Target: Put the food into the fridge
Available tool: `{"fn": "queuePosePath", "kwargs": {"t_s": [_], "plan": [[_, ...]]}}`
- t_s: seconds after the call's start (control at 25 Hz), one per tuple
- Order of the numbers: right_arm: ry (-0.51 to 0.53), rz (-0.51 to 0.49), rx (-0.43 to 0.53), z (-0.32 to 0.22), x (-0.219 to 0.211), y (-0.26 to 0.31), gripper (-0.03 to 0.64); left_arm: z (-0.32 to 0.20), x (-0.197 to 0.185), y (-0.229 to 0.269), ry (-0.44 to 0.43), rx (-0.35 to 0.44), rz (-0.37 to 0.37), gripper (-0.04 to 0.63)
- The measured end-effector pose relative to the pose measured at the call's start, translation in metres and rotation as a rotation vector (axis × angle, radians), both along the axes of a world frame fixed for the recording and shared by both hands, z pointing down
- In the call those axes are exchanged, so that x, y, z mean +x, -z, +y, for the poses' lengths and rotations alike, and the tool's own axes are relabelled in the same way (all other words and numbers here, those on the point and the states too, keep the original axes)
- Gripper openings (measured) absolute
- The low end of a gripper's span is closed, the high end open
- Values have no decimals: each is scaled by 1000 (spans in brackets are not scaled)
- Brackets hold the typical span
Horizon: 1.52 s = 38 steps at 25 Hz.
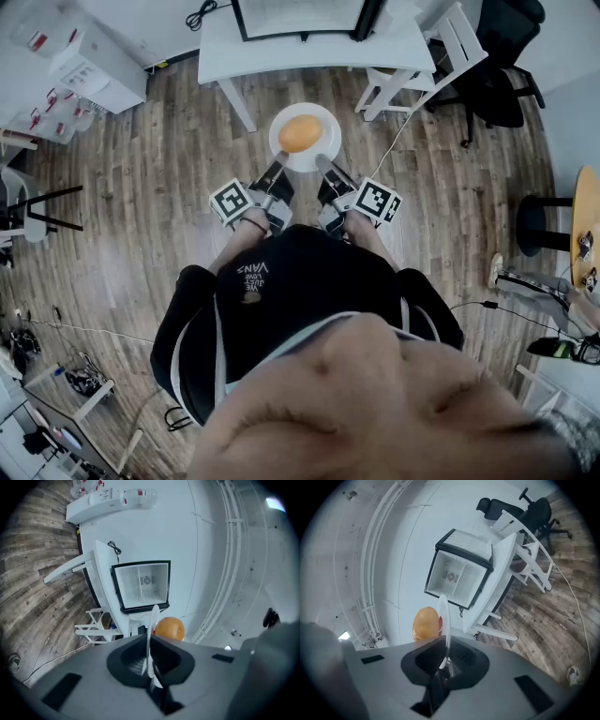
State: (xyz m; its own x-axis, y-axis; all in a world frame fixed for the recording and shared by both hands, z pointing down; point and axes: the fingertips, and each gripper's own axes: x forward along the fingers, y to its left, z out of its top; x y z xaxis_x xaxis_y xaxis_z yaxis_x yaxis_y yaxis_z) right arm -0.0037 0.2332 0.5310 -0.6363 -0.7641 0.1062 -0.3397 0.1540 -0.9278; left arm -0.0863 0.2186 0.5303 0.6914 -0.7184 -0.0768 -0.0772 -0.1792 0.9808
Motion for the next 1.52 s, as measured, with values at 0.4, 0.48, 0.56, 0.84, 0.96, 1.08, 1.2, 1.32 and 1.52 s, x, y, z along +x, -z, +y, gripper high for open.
{"fn": "queuePosePath", "kwargs": {"t_s": [0.4, 0.48, 0.56, 0.84, 0.96, 1.08, 1.2, 1.32, 1.52], "plan": [[-24, 27, 18, 0, -8, 2, 28, -2, -8, 0, -15, 7, 18, 25], [-30, 20, 36, 1, -13, 6, 28, -2, -13, 1, -23, 10, 20, 24], [-39, -1, 44, 1, -18, 9, 28, -1, -17, 2, -31, 8, 25, 25], [-76, 11, 59, 6, -38, 10, 28, 2, -36, 0, -69, 4, 34, 25], [-97, -1, 58, 8, -46, 8, 28, 2, -43, -1, -89, 3, 45, 25], [-110, -13, 60, 8, -52, 5, 28, 1, -50, -7, -97, -7, 43, 25], [-120, -5, 57, 5, -55, 4, 28, -2, -52, -9, -102, -16, 52, 25], [-123, -2, 51, 2, -51, 2, 28, -5, -49, -11, -104, -26, 49, 25], [-117, -2, 48, -14, -40, 3, 28, -21, -39, -11, -98, -27, 46, 25]]}}
